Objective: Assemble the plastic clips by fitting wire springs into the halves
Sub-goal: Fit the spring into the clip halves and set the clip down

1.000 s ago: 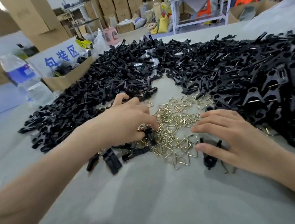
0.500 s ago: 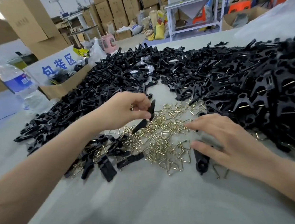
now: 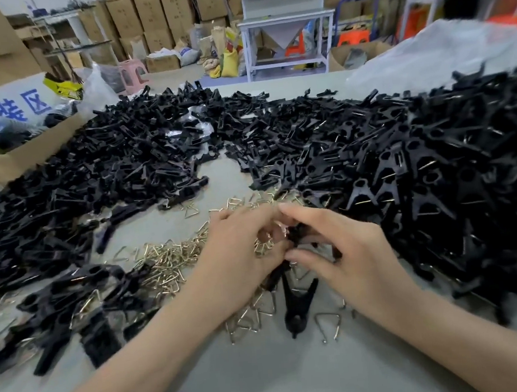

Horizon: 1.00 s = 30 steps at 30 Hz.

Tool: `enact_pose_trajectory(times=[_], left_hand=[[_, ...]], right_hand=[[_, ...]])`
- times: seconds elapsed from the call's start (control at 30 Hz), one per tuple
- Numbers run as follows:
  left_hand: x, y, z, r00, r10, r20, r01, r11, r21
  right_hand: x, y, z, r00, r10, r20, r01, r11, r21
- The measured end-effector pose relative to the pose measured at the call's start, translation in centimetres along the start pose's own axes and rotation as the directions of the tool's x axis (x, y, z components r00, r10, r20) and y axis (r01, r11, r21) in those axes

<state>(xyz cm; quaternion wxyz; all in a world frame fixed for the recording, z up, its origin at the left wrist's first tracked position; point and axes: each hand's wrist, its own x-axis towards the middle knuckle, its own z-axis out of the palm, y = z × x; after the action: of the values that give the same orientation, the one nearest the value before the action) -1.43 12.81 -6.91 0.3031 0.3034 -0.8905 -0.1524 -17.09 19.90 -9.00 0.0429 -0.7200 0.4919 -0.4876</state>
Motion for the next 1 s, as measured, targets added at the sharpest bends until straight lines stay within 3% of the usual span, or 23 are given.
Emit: enact_pose_trajectory(times=[0.1,0.23,0.37,0.43,0.5,0.6,0.8,1.0], left_hand=[[-0.1,0.1,0.2,0.992,-0.118,-0.05,0.106,0.975,-0.194],[-0.2,-0.2,-0.1,0.957,-0.241,-0.162,0.164,0.909,-0.382],[0.1,-0.4,-0.2,0.921,-0.339,-0.192,0.201,0.835,-0.512],[-0.2,0.0,0.0,0.939,-0.299,-0.17,0.179,0.848,-0.499],[-0.4,0.7,0.3,0.954,-0.247,-0.168,0.152,0.885,-0.44],[-0.6,1.3,0.7,0.962,-0.195,-0.192,0.124,0.937,-0.328],[-0.7,1.5,0.6,0.981,-0.119,-0.155,0.066,0.949,-0.308],[-0.6,1.1,0.8,0.99,-0.14,-0.004,0.131,0.94,-0.315]], right_hand=[[0.0,0.0,-0.2,0.979,0.18,-0.097,-0.171,0.98,0.1],[0.2,-0.2,-0.7,0.883,0.43,-0.187,-0.348,0.868,0.355],[0.4,-1.1,-1.1,0.863,0.494,-0.1,-0.373,0.759,0.534],[0.3,-1.9,-0.9,0.885,0.466,-0.002,-0.392,0.745,0.54],[0.1,-2.6,-0.4,0.885,0.456,0.093,-0.448,0.783,0.431],[-0.2,-2.9,0.1,0.872,0.471,0.132,-0.482,0.78,0.399],[0.2,-2.4,-0.1,0.838,0.544,0.049,-0.488,0.706,0.513],[0.8,-2.1,-1.1,0.811,0.586,0.004,-0.466,0.641,0.61]])
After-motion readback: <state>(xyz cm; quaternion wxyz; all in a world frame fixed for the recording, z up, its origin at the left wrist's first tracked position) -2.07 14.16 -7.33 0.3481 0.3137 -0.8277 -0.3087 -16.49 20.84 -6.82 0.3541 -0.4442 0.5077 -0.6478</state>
